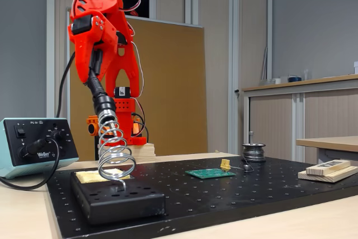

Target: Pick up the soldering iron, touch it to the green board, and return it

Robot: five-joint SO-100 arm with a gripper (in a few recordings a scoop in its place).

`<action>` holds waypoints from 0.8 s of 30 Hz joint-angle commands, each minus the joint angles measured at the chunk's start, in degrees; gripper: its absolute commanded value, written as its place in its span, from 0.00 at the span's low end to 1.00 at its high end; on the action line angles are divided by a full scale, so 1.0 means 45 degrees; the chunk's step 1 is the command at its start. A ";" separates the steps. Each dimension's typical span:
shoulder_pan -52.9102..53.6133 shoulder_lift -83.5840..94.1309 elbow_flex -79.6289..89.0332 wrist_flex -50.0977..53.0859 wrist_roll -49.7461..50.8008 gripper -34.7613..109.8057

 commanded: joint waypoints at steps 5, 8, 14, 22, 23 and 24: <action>-0.0879 -0.1855 -0.2734 0.0039 0.0059 0.24; -0.0957 -0.2891 -0.3848 0.0098 -0.0098 0.24; -0.1289 -0.3496 -0.4336 0.0117 -0.0684 0.32; -0.2109 -0.2676 -0.2969 -0.0430 -0.0605 0.34; -0.2227 -0.2539 -0.2773 -0.0488 -0.0508 0.34; -0.2363 -0.2402 -0.2598 -0.0547 -0.0469 0.34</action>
